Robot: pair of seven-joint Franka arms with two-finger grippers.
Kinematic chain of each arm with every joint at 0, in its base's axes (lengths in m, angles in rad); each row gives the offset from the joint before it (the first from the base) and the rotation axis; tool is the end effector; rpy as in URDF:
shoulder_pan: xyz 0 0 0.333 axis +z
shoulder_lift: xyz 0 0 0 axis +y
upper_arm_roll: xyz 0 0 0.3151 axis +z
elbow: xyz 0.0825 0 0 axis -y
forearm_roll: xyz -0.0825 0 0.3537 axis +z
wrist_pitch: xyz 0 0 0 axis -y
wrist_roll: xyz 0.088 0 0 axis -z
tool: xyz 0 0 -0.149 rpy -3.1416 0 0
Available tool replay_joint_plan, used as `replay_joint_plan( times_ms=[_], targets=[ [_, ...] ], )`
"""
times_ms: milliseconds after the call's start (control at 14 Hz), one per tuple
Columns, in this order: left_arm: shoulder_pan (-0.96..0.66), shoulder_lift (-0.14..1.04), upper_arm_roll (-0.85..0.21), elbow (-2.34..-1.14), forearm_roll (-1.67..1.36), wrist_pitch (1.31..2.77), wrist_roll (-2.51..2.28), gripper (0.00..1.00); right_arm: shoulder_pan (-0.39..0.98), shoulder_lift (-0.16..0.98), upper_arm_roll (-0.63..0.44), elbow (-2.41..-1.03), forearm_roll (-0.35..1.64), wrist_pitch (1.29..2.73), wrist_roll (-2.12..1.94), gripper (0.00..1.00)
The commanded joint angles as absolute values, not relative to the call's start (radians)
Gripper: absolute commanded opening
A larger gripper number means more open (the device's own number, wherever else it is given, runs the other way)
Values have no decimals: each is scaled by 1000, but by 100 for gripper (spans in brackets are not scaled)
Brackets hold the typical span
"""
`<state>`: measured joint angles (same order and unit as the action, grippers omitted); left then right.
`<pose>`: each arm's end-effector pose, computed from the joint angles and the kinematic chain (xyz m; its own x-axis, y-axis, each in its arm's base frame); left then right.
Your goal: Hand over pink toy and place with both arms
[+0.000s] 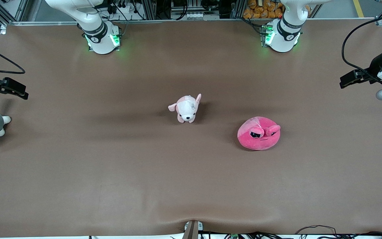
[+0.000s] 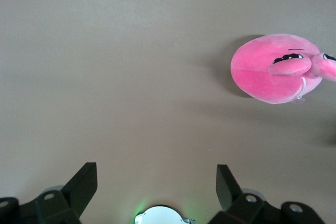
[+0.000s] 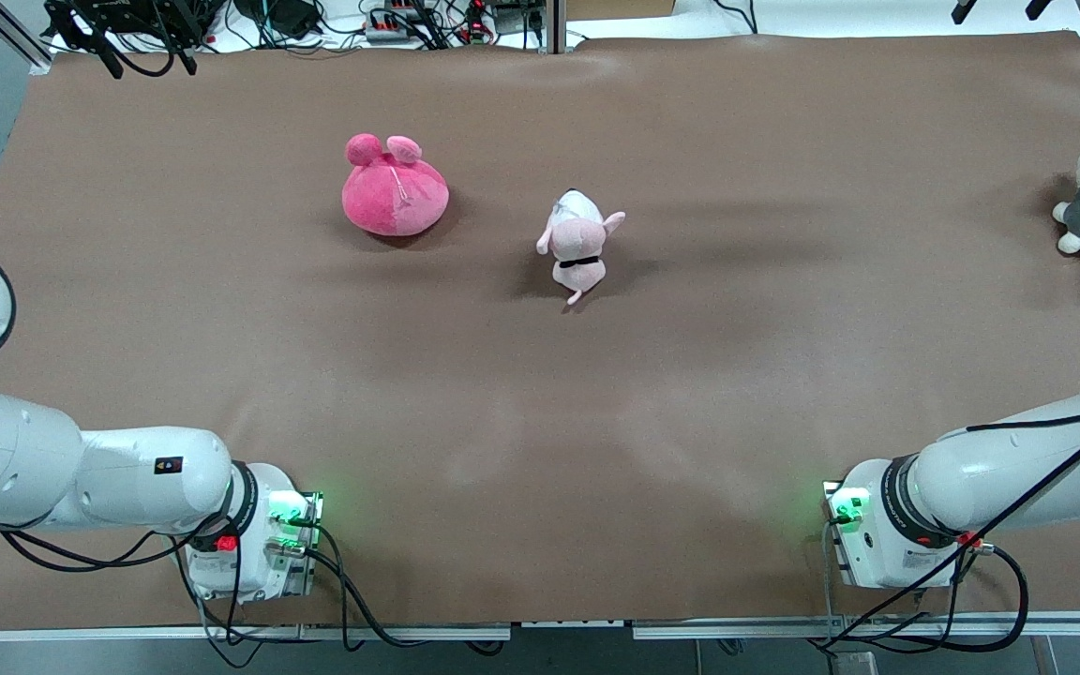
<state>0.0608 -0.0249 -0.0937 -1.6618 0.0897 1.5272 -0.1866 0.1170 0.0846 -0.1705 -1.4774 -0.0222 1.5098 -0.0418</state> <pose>0.5044 -0.0034 0.5519 0.9835 0.1566 -0.0905 0.1464 -0.9831 -0.1104 0.5408 -0.0286 0.5729 0.9985 -0.0131 -0.0524 -0.0113 -0.9993 0.0344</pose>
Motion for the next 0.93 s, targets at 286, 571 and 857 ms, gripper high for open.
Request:
replay_joint_plan(
  times_ms=[286, 571, 857],
  targets=[
    [57, -3, -106, -1641, 95, 1506, -255, 100, 107, 95, -164, -1451, -21, 1503, -29, 100],
    [58, 8, -106, -1635, 92, 1506, -270, 100, 95, 107, -164, -1451, -21, 1526, -29, 100],
    [52, 11, -106, -1621, 106, 1508, -281, 100, 95, 106, -164, -1450, -21, 1525, -29, 100]
  ],
)
